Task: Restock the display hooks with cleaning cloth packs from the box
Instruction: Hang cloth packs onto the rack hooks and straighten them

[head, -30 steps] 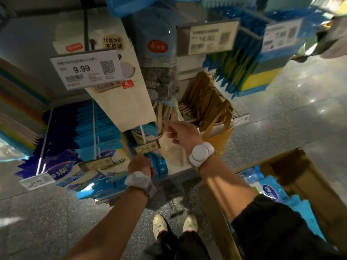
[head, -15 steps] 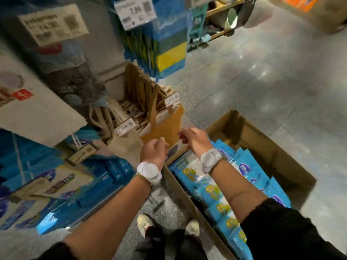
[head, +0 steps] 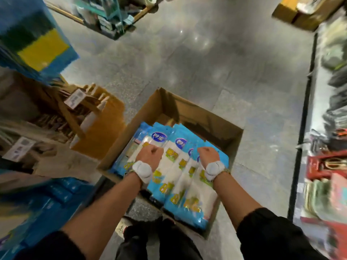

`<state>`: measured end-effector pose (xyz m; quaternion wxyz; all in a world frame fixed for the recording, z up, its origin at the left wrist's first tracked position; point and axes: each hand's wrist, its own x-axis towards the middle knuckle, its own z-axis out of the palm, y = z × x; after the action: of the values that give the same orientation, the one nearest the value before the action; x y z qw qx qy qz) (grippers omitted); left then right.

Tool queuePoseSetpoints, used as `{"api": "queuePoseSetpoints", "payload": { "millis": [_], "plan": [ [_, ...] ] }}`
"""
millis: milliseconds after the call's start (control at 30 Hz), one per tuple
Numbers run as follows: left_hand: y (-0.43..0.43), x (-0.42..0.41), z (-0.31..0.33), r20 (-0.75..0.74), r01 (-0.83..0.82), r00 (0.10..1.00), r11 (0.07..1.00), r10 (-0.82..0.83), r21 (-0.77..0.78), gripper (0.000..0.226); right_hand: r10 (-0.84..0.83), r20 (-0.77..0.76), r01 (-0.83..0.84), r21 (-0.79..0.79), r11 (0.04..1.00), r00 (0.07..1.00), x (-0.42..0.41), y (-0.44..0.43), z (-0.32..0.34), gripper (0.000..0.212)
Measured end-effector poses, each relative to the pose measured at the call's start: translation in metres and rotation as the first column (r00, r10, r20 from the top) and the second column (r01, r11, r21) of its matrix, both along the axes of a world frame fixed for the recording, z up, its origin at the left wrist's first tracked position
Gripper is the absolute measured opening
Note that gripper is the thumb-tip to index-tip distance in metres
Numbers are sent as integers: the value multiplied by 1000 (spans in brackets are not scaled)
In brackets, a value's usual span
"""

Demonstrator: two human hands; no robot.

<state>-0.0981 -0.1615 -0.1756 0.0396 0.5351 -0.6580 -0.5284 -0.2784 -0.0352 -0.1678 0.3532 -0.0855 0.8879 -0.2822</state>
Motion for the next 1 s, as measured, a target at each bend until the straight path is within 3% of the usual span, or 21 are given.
{"api": "queuePoseSetpoints", "payload": {
  "millis": [133, 233, 333, 567, 667, 767, 900, 967, 1000],
  "plan": [
    [31, -31, -25, 154, 199, 965, 975, -213, 98, 26, -77, 91, 63, 148, 987, 993, -24, 48, -34, 39],
    [47, -43, -49, 245, 288, 915, 944, -320, 159, 50, -74, 123, 60, 110, 992, 990, -23, 68, -44, 39],
    [62, -53, -72, 306, 322, 875, 922, -376, 214, 75, -99, 181, 56, 230, 972, 978, -20, 78, -56, 43],
    [80, -61, -86, 377, 378, 828, 910, -414, 169, 115, 51, 140, -90, 295, 951, 989, -21, 82, -68, 44],
    [102, -76, -77, 293, 393, 853, 901, -432, 183, 114, 12, 132, -50, 288, 956, 991, -26, 84, -71, 44],
    [127, -89, -75, 223, 375, 885, 910, -408, 175, 117, 128, 119, -159, 306, 939, 985, -30, 88, -69, 34],
    [126, -89, -76, 192, 381, 895, 914, -402, 138, 81, 260, 86, -274, 316, 909, 962, -36, 92, -70, 29],
    [113, -85, -69, 149, 320, 927, 934, -343, 159, 67, 220, 90, -236, 250, 939, 971, -38, 92, -68, 25],
    [105, -83, -67, 109, 270, 950, 945, -293, 185, 66, 111, 90, -126, 193, 973, 990, -39, 93, -67, 20]
  ]
}}
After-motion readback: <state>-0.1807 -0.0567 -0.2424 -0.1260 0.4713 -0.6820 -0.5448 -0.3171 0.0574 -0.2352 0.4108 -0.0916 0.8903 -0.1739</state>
